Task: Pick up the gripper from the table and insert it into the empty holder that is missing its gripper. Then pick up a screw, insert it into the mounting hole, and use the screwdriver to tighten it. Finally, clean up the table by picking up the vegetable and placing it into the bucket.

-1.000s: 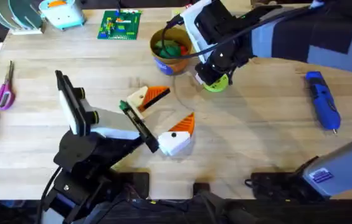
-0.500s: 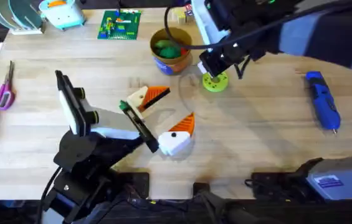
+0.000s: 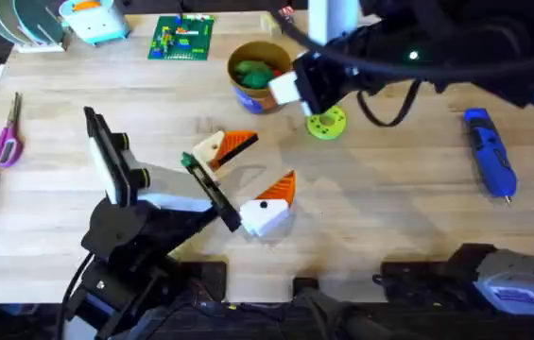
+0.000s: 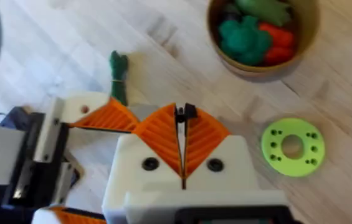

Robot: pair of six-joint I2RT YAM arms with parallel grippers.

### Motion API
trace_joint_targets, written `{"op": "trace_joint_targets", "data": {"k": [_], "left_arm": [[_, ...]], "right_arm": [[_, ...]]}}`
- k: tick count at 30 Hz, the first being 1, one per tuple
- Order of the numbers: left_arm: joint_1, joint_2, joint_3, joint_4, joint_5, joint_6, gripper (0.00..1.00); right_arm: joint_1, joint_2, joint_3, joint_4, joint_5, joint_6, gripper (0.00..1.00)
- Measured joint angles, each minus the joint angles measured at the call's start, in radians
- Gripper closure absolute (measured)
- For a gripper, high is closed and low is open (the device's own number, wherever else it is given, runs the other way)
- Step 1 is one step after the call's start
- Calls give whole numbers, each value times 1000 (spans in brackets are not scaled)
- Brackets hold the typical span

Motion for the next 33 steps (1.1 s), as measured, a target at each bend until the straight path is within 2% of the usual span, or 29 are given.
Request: {"op": "trace_joint_targets", "data": {"k": [4, 8, 17, 25, 33], "left_arm": [[0, 0, 0, 0, 0, 8, 8], [0, 0, 0, 0, 1, 49, 8], [0, 0, 0, 0, 2, 106, 8], [0, 0, 0, 0, 2, 113, 8], [0, 0, 0, 0, 2, 113, 9]], "right_arm": [[102, 0, 41, -11, -17, 4, 994], [152, 0, 70, -22, -24, 9, 994], [193, 8, 80, -39, -31, 32, 994], [254, 44, 80, -10, -34, 39, 994], [269, 75, 80, -10, -34, 40, 994]]}}
